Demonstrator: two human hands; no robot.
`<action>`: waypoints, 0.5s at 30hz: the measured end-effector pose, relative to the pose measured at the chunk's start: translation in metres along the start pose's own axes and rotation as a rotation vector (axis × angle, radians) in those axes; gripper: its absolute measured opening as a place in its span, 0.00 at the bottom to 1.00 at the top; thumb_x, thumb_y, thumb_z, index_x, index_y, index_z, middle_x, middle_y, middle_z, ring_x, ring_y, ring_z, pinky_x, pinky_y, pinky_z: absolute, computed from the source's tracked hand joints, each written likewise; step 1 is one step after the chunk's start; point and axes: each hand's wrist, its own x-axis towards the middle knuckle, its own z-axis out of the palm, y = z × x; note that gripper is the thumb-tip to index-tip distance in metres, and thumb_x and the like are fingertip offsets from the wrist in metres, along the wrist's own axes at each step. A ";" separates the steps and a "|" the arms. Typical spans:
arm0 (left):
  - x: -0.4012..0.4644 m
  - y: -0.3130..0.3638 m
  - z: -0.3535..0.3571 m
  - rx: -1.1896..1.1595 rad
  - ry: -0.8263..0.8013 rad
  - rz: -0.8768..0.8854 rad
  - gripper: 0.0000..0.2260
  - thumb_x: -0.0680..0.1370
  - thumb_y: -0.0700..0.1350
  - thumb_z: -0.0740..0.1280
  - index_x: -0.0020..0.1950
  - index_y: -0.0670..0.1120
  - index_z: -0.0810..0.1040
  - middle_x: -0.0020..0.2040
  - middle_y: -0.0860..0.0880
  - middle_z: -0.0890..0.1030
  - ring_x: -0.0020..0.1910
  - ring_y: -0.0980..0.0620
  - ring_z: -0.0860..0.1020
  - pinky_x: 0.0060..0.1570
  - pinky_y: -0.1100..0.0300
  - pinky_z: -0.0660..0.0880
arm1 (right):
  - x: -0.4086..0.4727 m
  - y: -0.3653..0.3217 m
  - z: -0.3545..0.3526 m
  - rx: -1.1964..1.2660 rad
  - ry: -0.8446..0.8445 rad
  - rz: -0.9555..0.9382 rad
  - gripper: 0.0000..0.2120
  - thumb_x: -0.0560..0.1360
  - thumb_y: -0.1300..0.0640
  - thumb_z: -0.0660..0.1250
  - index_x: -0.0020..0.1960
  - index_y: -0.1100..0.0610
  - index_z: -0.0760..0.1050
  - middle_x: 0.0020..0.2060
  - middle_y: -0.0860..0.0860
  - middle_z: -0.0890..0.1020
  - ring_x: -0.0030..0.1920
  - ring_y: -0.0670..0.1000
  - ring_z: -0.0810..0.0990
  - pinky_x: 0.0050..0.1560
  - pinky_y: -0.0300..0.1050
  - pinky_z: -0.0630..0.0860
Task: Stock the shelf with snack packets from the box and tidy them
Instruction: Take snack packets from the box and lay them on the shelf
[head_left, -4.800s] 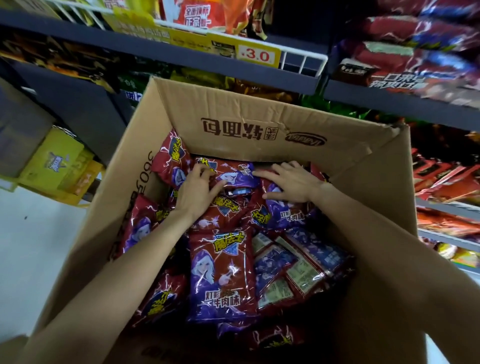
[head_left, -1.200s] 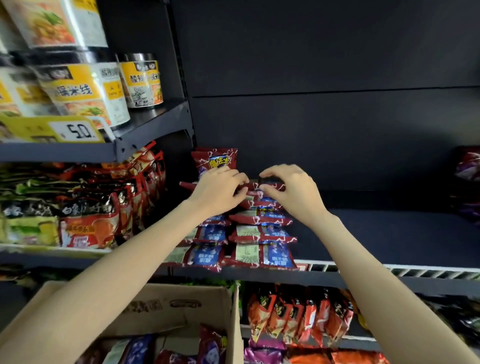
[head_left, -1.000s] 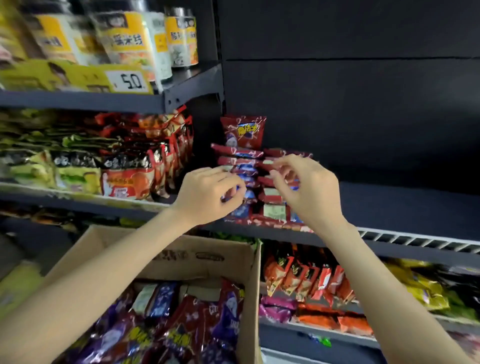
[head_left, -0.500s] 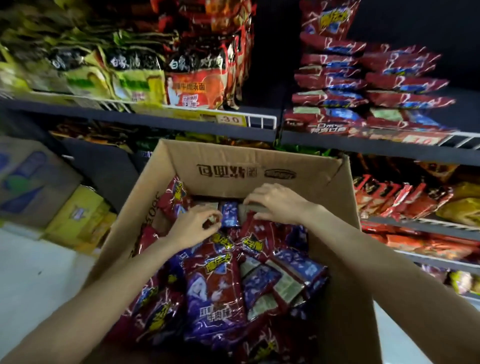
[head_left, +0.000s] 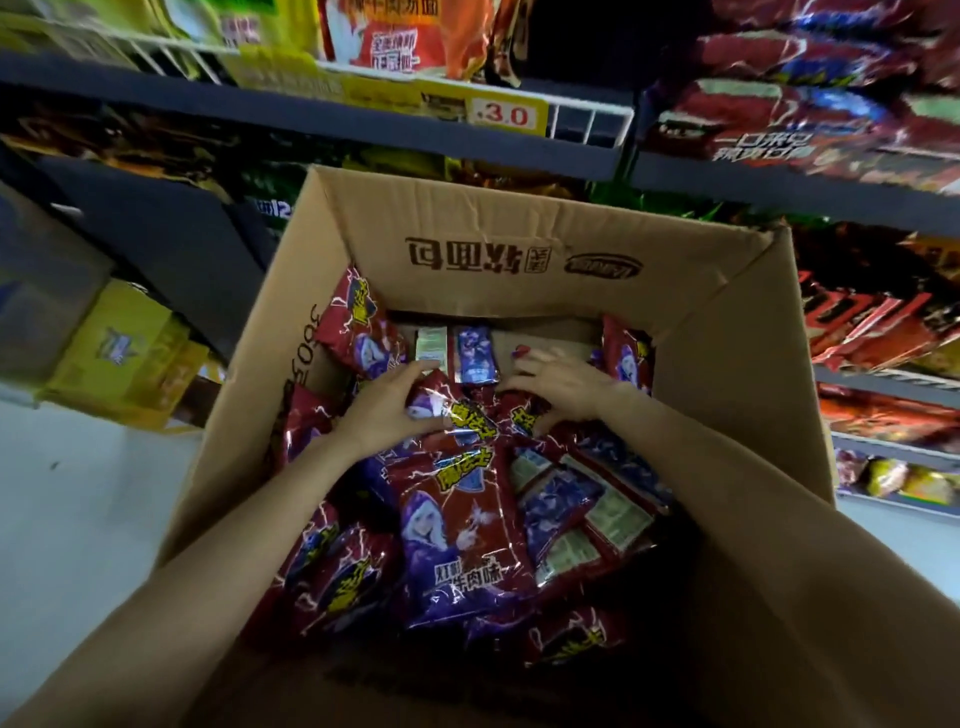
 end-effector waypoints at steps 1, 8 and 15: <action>0.000 0.000 0.001 -0.055 0.016 0.004 0.37 0.67 0.61 0.71 0.73 0.55 0.61 0.72 0.50 0.66 0.69 0.50 0.66 0.66 0.55 0.65 | 0.001 0.001 -0.001 -0.035 0.000 -0.012 0.36 0.70 0.39 0.69 0.73 0.46 0.60 0.66 0.50 0.69 0.66 0.54 0.63 0.67 0.53 0.61; 0.000 0.004 0.001 -0.243 0.031 -0.052 0.37 0.66 0.57 0.73 0.72 0.54 0.62 0.71 0.49 0.68 0.65 0.54 0.70 0.63 0.58 0.68 | 0.006 -0.008 -0.001 -0.073 -0.044 -0.086 0.37 0.71 0.39 0.68 0.75 0.44 0.58 0.72 0.50 0.62 0.72 0.54 0.58 0.70 0.52 0.53; -0.008 0.009 -0.002 -0.258 0.022 -0.107 0.33 0.71 0.48 0.74 0.71 0.52 0.62 0.61 0.56 0.71 0.55 0.60 0.71 0.52 0.73 0.67 | 0.000 0.006 -0.015 -0.083 0.022 -0.074 0.21 0.72 0.41 0.67 0.62 0.48 0.74 0.58 0.48 0.74 0.63 0.52 0.65 0.66 0.50 0.56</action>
